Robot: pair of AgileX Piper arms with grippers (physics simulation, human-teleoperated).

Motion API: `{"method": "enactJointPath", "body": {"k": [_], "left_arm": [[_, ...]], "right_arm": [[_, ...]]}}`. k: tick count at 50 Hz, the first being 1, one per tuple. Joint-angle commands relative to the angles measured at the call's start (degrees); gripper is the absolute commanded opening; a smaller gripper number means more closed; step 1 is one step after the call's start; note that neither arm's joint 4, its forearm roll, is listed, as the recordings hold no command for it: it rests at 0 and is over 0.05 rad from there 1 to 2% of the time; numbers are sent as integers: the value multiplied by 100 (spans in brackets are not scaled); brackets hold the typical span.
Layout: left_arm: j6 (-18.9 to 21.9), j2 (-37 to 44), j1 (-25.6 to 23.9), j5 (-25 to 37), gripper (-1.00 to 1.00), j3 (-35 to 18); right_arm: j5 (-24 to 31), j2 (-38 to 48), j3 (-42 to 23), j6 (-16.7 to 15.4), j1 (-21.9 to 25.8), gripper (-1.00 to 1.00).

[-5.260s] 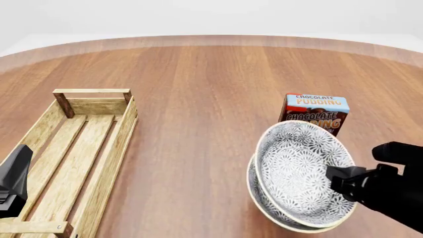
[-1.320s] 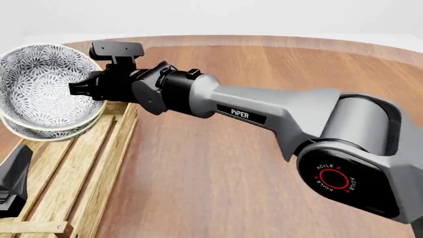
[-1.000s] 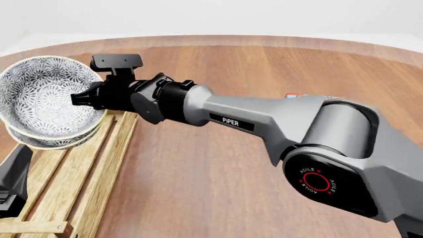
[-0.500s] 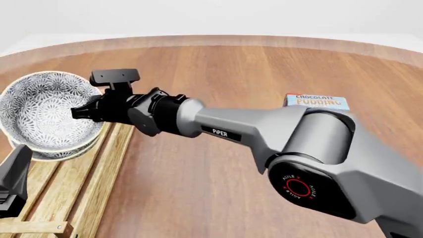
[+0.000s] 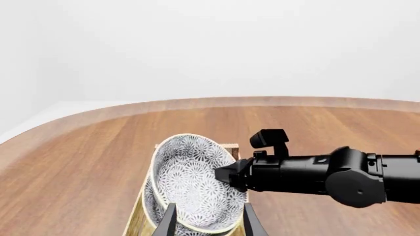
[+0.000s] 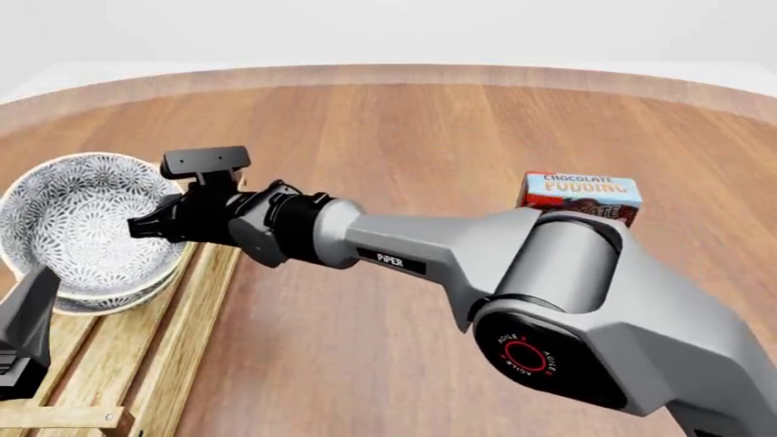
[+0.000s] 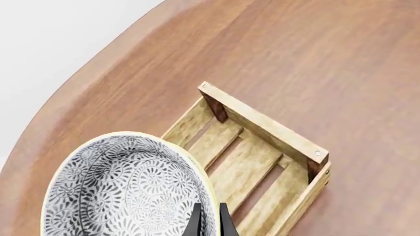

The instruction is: Stack the left bowl on the right bowl and place them in the tray.

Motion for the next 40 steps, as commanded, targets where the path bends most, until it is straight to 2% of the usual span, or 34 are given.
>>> {"method": "enactJointPath", "body": {"k": [1,40], "left_arm": [[0,0,0,0,100,0],[0,0,0,0,100,0]], "right_arm": [[-43,20,-85,46,69,-100],[363,387,-479,-144,189,-100]]}}
